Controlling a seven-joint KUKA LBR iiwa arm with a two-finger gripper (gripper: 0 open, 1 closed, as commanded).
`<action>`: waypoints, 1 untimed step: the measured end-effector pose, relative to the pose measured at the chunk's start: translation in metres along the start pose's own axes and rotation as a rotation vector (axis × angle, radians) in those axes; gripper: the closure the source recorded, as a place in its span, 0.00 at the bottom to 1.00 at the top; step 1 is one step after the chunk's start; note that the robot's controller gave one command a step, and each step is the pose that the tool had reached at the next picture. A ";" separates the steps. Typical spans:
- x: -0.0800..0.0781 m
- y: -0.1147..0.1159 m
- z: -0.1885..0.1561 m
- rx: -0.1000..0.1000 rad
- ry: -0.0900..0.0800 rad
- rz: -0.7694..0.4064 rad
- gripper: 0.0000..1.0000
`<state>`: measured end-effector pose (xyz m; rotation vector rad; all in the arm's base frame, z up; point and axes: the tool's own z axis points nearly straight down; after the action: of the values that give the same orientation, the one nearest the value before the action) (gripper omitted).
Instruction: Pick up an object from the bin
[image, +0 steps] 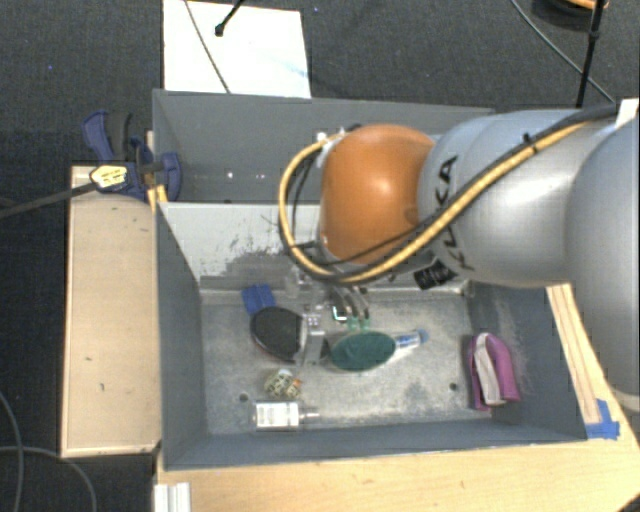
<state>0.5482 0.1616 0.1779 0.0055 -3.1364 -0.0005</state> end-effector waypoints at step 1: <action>0.006 -0.019 0.025 0.000 -0.005 0.129 0.00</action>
Offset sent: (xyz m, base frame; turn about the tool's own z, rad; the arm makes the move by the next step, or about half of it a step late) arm -0.0061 -0.0183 -0.0247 0.1303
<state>0.5421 0.1429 0.1529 -0.1974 -3.1350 -0.0001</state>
